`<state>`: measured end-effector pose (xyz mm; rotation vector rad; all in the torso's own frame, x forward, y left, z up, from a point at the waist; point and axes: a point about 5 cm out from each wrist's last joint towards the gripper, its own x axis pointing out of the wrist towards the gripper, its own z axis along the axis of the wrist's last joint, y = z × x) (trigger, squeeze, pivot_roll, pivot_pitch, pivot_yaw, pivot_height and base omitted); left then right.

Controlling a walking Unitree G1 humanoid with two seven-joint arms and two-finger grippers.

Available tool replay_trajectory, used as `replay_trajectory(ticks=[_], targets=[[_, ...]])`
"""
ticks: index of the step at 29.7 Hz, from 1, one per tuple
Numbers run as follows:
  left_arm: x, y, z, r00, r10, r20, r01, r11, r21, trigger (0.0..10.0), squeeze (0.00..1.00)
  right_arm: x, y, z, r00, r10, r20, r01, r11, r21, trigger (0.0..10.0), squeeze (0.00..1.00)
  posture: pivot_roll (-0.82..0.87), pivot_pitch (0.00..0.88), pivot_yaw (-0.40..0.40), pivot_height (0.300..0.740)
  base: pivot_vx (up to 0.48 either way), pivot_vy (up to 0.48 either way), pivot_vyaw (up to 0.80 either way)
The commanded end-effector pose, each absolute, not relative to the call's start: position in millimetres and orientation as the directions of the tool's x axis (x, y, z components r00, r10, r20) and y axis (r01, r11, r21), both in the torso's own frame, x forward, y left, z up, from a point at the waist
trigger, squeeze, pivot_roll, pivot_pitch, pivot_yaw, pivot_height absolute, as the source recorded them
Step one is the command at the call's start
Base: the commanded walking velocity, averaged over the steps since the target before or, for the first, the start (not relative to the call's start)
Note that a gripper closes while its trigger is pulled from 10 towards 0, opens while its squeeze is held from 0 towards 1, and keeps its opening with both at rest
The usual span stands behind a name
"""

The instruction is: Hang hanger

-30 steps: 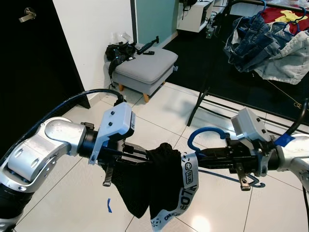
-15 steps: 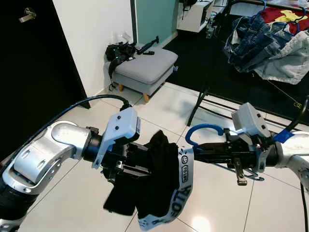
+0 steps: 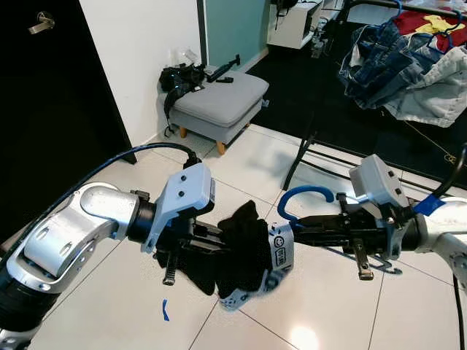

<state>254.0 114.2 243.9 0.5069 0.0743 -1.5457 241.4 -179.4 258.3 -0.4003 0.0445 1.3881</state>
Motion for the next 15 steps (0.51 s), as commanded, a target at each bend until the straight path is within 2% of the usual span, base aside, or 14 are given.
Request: replay_trajectory(ticks=[1,6,9,12,13,14,15], targets=[[252.1,106.3,238.6,0.005,-0.934,-0.357,0.965,-0.089,0.246,0.0,0.00,239.0,-171.8,272.4,0.165,0.966,-0.198,-0.944,0.097,-0.316,10.0,0.00,0.00,0.093,0.063,0.740,0.000,0.000,0.00],[260.1,110.6,244.9,0.049,-0.939,-0.340,0.958,-0.052,0.283,0.0,0.00,242.0,-172.9,271.3,0.193,0.963,-0.190,-0.937,0.124,-0.325,10.0,0.00,0.00,0.090,0.061,0.740,0.000,0.000,0.00],[260.1,110.6,244.9,0.049,-0.939,-0.340,0.958,-0.052,0.283,0.0,0.00,242.0,-172.9,271.3,0.193,0.963,-0.190,-0.937,0.124,-0.325,10.0,0.00,0.00,0.090,0.061,0.740,0.000,0.000,0.00],[273.3,120.3,256.1,0.132,-0.943,-0.305,0.945,0.027,0.327,0.0,0.00,246.8,-176.7,268.5,0.257,0.950,-0.178,-0.924,0.188,-0.334,10.0,0.00,-0.01,0.090,0.063,0.740,0.000,0.000,0.00],[279.7,125.4,261.1,0.173,-0.942,-0.289,0.937,0.067,0.344,0.0,0.00,250.3,-179.9,267.5,0.298,0.940,-0.164,-0.916,0.233,-0.327,10.0,0.31,-0.01,0.090,0.063,0.740,0.000,0.000,0.00],[279.7,125.4,261.1,0.173,-0.942,-0.289,0.937,0.067,0.344,0.0,0.00,250.3,-179.9,267.5,0.298,0.940,-0.164,-0.916,0.233,-0.327,10.0,0.31,-0.01,0.090,0.063,0.740,0.000,0.000,0.00],[283.9,129.7,265.6,0.203,-0.939,-0.276,0.930,0.096,0.355,0.0,0.00,253.1,-184.4,265.7,0.342,0.926,-0.163,-0.903,0.276,-0.328,10.0,1.00,-0.01,0.093,0.065,0.740,0.000,0.000,0.00]])
